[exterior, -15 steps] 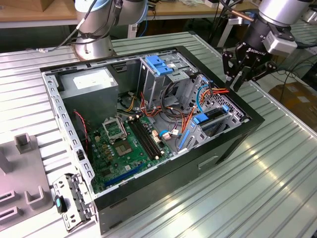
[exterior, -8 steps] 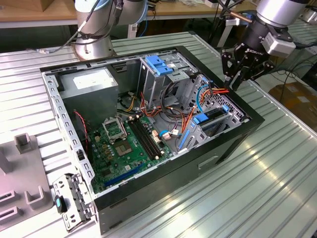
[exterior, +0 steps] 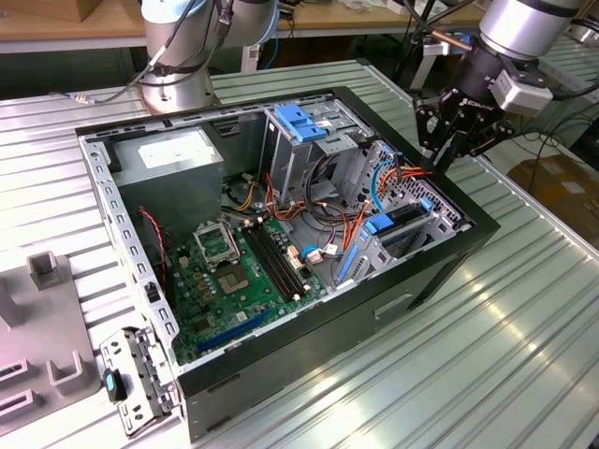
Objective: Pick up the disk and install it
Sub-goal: 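Insert the first disk wire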
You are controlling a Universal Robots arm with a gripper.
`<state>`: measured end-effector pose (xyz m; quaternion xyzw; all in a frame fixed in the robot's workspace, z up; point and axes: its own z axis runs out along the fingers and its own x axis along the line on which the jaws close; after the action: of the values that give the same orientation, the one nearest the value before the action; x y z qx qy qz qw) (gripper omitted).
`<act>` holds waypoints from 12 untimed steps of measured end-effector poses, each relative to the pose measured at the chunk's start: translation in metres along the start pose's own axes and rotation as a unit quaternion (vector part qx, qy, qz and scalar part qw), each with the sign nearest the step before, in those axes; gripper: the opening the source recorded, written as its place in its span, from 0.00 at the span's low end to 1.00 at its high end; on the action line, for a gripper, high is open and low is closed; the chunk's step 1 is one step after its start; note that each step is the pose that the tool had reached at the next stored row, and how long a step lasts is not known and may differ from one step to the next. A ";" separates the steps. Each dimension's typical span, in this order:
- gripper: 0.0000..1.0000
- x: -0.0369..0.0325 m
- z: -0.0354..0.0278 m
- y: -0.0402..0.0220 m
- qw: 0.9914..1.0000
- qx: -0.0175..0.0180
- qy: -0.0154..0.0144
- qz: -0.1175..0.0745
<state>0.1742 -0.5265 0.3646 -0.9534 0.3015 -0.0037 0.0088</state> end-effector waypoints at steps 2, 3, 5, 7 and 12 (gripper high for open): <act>0.30 0.0000 0.0002 0.0000 1.000 0.000 0.000 0.000; 0.30 0.0000 0.0002 0.0000 1.000 0.000 0.000 0.000; 0.23 0.0000 -0.0003 0.0000 1.000 0.000 0.000 0.000; 0.17 0.0000 -0.0030 0.0000 1.000 0.000 0.000 0.001; 0.17 -0.0011 -0.0037 0.0006 1.000 0.000 0.000 0.024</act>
<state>0.1729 -0.5264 0.3682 -0.9459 0.3243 -0.0038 0.0089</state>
